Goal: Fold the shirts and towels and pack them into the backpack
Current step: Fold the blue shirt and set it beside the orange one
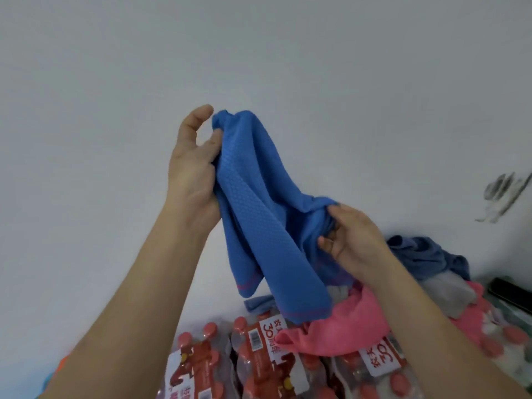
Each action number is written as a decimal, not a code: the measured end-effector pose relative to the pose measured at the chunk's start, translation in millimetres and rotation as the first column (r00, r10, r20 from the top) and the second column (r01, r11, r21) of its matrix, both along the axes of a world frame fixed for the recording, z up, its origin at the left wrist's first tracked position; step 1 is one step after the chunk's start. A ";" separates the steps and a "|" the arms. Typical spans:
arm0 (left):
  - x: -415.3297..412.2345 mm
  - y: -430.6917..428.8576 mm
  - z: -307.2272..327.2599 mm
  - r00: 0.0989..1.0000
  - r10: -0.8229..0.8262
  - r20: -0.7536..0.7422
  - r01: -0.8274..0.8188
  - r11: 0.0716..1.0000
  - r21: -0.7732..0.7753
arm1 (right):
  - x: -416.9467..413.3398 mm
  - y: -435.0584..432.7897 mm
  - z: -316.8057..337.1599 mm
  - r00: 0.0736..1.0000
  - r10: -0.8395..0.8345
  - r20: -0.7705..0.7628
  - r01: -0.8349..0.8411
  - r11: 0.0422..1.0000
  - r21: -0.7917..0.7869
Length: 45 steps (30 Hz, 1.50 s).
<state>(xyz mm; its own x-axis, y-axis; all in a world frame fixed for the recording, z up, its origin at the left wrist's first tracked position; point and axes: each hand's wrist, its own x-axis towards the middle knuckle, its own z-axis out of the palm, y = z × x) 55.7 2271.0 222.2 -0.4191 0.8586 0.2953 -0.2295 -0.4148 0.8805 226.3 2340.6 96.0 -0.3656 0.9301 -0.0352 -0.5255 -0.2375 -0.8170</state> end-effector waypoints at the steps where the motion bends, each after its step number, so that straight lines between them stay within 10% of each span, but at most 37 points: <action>1: -9.3 -10.5 -2.1 1.000 -0.025 -0.009 0.025 0.999 -0.024 | -3.0 -5.8 11.0 0.999 0.007 -0.045 -0.008 1.000 -0.020; 10: -91.6 -105.0 -20.6 0.963 -0.192 -0.191 0.164 0.975 -0.149 | -27.3 -90.1 74.4 0.968 -0.145 0.203 0.122 0.985 0.122; 13: -105.3 -132.8 -31.8 0.930 -0.260 -0.260 0.212 0.957 -0.198 | -26.3 -110.8 59.7 0.534 -0.413 0.737 0.026 0.880 0.474; 15: -104.8 -144.7 -38.2 0.867 -0.373 -0.330 0.279 0.913 -0.298 | -30.1 -130.6 53.6 0.283 -0.504 0.816 -0.229 0.790 0.568; 18: -96.9 -154.0 -47.1 0.701 -0.548 -0.457 0.360 0.825 -0.436 | -62.8 -171.3 60.9 0.595 -0.136 0.792 -0.468 0.743 0.479; 23: -106.4 -167.8 -48.9 0.602 -0.413 -0.683 0.185 0.905 -0.384 | -98.2 -169.4 51.8 0.692 0.077 0.718 -0.491 0.779 0.390; 29: -164.2 -186.9 -56.9 0.188 -0.427 -0.884 -0.118 0.884 -0.452 | -69.1 -143.8 64.9 0.514 0.002 0.858 -0.573 0.746 0.341; 35: -212.2 -183.7 -75.6 0.224 -0.097 -0.970 -0.385 0.905 -0.180 | -37.1 -104.9 64.3 0.176 -0.157 0.972 -0.582 0.780 0.231; 38: -219.0 -176.4 -73.1 0.119 0.099 -0.988 -0.526 0.850 0.022 | -38.6 -81.7 59.5 0.129 -0.437 0.890 -0.424 0.787 0.448; 45: -214.8 -178.0 -36.6 0.067 0.517 -0.853 -0.664 0.661 0.348 | -21.1 -76.4 75.8 0.108 -0.933 0.344 -0.051 0.341 0.939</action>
